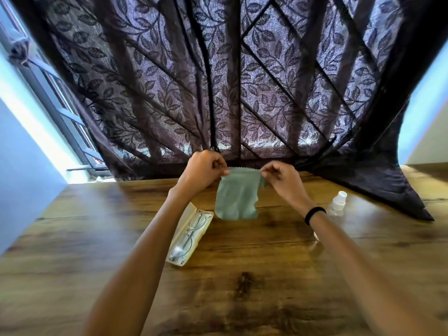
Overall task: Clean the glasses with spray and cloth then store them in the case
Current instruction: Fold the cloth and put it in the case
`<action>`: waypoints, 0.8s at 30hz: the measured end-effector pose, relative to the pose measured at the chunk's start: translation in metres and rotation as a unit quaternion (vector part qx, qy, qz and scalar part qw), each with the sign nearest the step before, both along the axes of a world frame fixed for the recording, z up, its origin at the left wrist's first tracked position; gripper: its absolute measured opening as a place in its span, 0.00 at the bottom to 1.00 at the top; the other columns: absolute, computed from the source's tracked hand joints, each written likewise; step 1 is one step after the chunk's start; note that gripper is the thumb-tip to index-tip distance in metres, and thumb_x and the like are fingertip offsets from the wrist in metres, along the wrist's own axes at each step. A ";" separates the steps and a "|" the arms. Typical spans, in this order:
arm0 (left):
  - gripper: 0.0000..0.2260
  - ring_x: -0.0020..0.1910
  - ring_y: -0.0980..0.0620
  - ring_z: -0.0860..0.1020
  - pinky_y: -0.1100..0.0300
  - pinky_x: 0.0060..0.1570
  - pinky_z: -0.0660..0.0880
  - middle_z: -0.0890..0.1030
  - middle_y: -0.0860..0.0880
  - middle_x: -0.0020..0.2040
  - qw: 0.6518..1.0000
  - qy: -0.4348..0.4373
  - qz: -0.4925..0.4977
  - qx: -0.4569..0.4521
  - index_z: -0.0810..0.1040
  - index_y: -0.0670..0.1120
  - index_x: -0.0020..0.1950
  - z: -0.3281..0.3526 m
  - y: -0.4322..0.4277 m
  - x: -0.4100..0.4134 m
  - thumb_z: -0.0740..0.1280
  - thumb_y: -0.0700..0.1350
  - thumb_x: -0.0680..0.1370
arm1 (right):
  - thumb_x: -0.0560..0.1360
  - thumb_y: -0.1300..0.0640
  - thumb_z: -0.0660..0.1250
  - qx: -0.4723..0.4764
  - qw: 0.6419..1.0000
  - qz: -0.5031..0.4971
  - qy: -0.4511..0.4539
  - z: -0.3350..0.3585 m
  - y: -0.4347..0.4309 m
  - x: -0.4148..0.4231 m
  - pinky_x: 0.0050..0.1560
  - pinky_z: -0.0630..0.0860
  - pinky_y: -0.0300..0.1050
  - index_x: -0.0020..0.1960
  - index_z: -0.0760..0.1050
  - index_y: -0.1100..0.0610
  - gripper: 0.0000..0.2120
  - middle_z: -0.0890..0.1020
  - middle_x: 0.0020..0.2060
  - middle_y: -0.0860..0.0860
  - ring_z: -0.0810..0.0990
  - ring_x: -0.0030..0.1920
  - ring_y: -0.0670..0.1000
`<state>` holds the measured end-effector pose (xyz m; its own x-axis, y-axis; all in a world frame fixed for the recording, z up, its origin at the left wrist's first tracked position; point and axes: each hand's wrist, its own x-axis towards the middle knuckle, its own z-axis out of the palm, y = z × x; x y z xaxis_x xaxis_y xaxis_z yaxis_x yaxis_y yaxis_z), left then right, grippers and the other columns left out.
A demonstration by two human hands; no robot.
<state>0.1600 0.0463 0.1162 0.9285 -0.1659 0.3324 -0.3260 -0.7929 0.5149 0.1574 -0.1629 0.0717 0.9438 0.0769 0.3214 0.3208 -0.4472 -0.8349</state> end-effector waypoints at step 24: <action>0.06 0.45 0.62 0.73 0.76 0.40 0.65 0.81 0.49 0.49 0.892 0.292 -0.298 0.176 0.80 0.46 0.47 -0.085 -0.014 -0.072 0.72 0.42 0.70 | 0.75 0.59 0.65 -0.187 0.946 0.181 0.195 -0.067 -0.045 -0.090 0.45 0.68 0.22 0.49 0.77 0.45 0.09 0.78 0.45 0.37 0.73 0.46 0.28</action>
